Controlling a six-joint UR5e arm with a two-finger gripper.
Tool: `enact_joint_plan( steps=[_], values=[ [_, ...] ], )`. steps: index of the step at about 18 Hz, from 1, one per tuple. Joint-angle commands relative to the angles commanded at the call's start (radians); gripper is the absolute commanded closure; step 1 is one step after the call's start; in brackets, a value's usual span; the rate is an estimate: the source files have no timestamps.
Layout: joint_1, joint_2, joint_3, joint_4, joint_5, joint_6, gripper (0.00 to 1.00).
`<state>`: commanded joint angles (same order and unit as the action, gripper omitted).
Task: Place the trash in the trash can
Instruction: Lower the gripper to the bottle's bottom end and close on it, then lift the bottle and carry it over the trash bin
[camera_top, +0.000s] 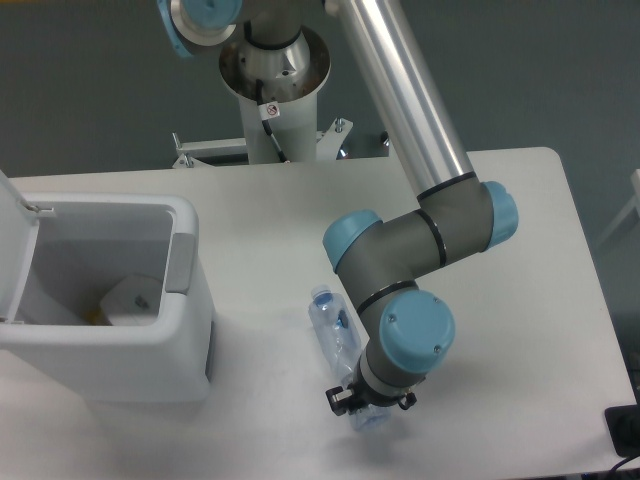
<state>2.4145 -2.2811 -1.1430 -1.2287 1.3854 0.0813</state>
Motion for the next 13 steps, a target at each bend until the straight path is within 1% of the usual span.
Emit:
enact_joint_plan(
  steps=[2,4,8,9,11,13],
  values=[
    [0.023,0.021,0.011,0.021,-0.048,0.002,0.58],
    [0.037,0.040,0.011,0.060,-0.104,0.002,0.58],
    [0.046,0.083,0.009,0.115,-0.219,0.002,0.58],
    [0.046,0.092,0.009,0.118,-0.259,0.002,0.58],
    [0.045,0.110,0.009,0.133,-0.284,0.000,0.58],
    [0.045,0.141,0.009,0.137,-0.334,0.000,0.58]
  ],
)
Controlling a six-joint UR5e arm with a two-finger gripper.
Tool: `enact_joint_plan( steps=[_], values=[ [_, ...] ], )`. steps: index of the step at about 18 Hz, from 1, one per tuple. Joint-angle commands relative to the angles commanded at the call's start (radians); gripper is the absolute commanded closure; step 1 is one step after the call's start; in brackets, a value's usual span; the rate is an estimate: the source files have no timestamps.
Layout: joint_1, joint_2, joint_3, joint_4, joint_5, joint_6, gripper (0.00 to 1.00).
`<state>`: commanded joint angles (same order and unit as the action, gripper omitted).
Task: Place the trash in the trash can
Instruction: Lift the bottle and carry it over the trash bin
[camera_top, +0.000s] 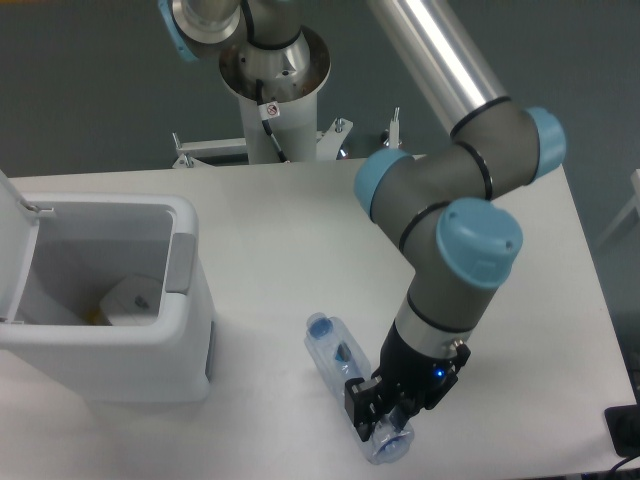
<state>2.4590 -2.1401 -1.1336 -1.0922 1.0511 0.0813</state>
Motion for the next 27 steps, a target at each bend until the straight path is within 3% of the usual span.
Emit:
enact_joint_plan(
  steps=[2,8,11,14,19,23,27],
  values=[
    [0.000,0.043,0.000,0.015,-0.063,0.000,0.58],
    [0.002,0.147,0.014,0.138,-0.209,-0.005,0.58],
    [0.005,0.158,0.063,0.143,-0.275,-0.005,0.58],
    [0.000,0.173,0.068,0.143,-0.344,-0.015,0.58],
    [-0.055,0.215,0.008,0.144,-0.418,-0.028,0.57],
    [-0.119,0.255,-0.100,0.146,-0.401,-0.025,0.57],
    [-0.181,0.255,-0.138,0.161,-0.318,-0.023,0.55]
  ],
)
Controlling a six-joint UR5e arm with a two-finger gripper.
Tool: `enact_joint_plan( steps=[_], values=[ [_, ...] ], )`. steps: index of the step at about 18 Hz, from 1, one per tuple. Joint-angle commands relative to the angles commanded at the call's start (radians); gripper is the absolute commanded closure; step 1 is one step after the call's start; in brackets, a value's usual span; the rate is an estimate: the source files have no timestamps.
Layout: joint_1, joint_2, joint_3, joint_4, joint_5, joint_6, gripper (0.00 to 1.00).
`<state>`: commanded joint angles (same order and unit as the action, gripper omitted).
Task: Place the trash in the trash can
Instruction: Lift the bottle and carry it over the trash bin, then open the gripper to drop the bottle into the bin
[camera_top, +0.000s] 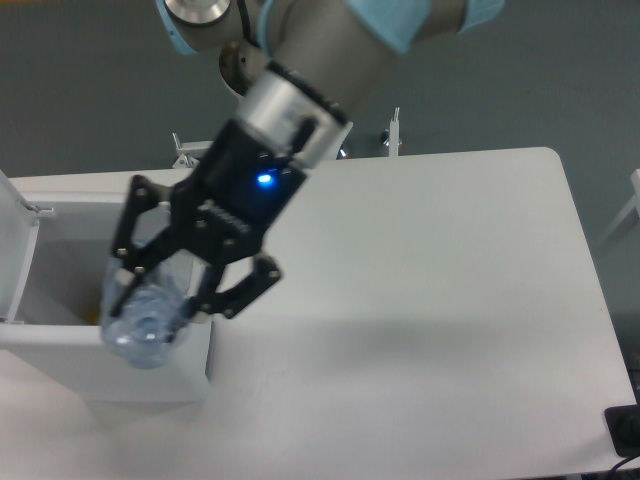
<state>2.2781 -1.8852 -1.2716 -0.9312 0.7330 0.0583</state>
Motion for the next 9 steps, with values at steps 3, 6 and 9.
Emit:
enact_joint_plan(
  steps=[3,6,9],
  values=[
    [-0.026,-0.002,-0.055,0.092,0.055,0.000,0.52],
    [-0.028,-0.011,-0.063,0.112,0.066,0.023,0.38],
    [-0.028,-0.002,-0.097,0.114,0.068,0.077,0.26]
  ],
)
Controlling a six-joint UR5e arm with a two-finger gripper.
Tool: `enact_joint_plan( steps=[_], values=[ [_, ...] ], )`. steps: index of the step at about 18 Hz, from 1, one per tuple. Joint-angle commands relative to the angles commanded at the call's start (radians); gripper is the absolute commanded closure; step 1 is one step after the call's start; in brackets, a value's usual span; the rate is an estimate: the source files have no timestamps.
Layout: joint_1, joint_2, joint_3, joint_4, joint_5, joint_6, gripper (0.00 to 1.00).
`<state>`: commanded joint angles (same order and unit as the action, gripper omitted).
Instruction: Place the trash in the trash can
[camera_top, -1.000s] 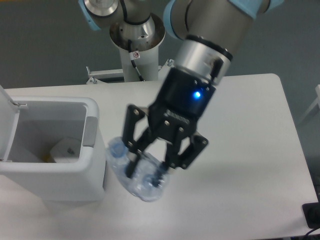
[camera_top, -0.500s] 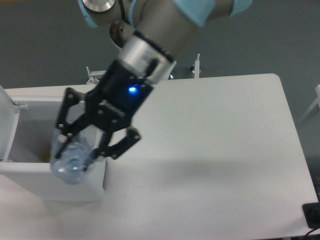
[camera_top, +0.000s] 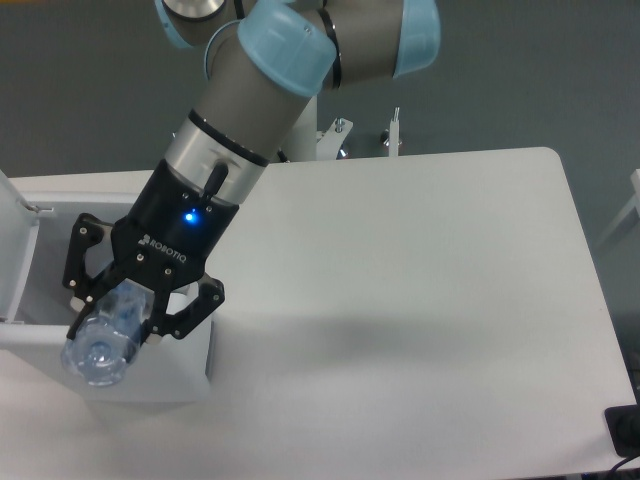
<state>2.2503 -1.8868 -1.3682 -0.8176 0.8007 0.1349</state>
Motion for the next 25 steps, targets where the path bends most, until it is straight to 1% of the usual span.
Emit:
enact_joint_plan(
  steps=[1,3,6,9,11,12,13,14,18,19,21,23,25],
  values=[
    [0.000,0.009,-0.006,0.000,0.000,0.011,0.24],
    [0.002,0.018,-0.006,0.000,-0.002,0.034,0.15],
    [0.017,0.018,-0.006,0.000,0.000,0.040,0.12],
    [0.054,0.020,-0.003,0.000,-0.002,0.046,0.09],
    [0.092,0.029,0.003,0.000,-0.002,0.054,0.08],
    [0.109,0.032,0.004,0.000,-0.002,0.060,0.04],
    [0.123,0.032,0.006,0.000,0.000,0.087,0.01],
    [0.141,0.031,0.008,-0.002,0.002,0.139,0.00],
    [0.216,0.020,0.000,-0.003,0.009,0.225,0.00],
    [0.250,0.020,-0.011,-0.005,0.046,0.280,0.00],
    [0.288,0.023,-0.035,-0.005,0.080,0.351,0.00],
    [0.288,0.017,-0.041,-0.006,0.083,0.382,0.00],
    [0.290,0.014,-0.042,-0.006,0.135,0.422,0.00]
  ],
)
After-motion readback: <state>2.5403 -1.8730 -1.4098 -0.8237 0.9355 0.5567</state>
